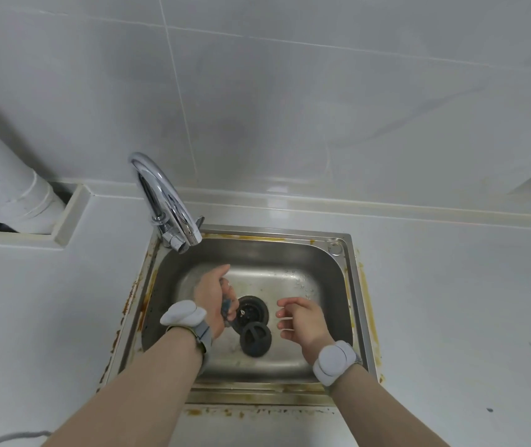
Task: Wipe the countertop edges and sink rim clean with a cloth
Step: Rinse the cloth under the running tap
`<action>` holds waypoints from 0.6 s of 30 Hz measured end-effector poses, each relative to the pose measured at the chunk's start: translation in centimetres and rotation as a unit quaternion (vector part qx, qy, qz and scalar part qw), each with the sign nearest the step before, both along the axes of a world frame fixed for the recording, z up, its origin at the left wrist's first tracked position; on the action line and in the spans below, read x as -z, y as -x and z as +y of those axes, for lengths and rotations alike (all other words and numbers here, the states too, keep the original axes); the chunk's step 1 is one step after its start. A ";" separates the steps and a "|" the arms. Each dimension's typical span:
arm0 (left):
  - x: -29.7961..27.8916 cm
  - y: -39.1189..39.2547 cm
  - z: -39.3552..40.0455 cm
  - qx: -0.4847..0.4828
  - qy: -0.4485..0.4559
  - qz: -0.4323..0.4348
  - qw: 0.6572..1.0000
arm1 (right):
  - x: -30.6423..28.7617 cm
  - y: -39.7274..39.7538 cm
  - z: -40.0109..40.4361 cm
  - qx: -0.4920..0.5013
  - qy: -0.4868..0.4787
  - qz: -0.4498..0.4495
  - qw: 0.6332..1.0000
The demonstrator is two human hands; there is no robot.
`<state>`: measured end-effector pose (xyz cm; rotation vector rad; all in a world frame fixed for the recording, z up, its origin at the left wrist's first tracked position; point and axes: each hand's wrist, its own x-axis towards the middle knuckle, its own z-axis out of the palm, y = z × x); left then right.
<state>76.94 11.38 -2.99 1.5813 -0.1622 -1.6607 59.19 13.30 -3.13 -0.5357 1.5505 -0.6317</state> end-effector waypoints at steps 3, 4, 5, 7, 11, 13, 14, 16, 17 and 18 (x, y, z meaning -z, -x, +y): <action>-0.6 0.8 -0.5 0.016 -0.021 -0.037 0.999 | -0.2 0.0 -0.1 0.001 -0.004 -0.002 1.000; -0.7 1.0 -0.7 0.018 -0.027 -0.052 0.998 | -0.4 -0.1 -0.2 -0.002 -0.003 -0.003 1.000; -0.8 1.3 -1.0 0.020 -0.030 -0.067 0.997 | -0.5 -0.2 -0.5 -0.005 -0.001 -0.004 1.000; -1.0 1.7 -1.4 0.021 -0.040 -0.089 0.995 | -0.8 -0.7 -1.1 -0.011 0.006 -0.005 1.000; -1.3 2.4 -1.7 -0.018 -0.034 -0.100 0.994 | -1.2 -2.2 -2.5 -0.014 0.011 -0.008 1.000; -1.6 2.8 -1.5 -0.022 -0.018 -0.075 0.997 | -1.5 -3.0 -3.0 -0.027 0.004 -0.026 0.999; -1.7 2.9 -1.5 -0.025 -0.006 -0.058 0.998 | -1.6 -3.6 -3.0 -0.036 -0.006 -0.046 0.998; -2.1 3.3 -1.5 -0.021 0.008 -0.019 1.000 | -2.0 -4.6 -3.1 -0.056 -0.038 -0.114 0.991; -2.5 3.4 -1.5 -0.015 0.000 0.003 1.000 | -2.1 -5.2 -3.1 -0.052 -0.053 -0.174 0.982; -2.8 3.6 -1.4 -0.007 -0.004 0.023 1.000 | -2.3 -5.6 -3.2 -0.037 -0.064 -0.235 0.969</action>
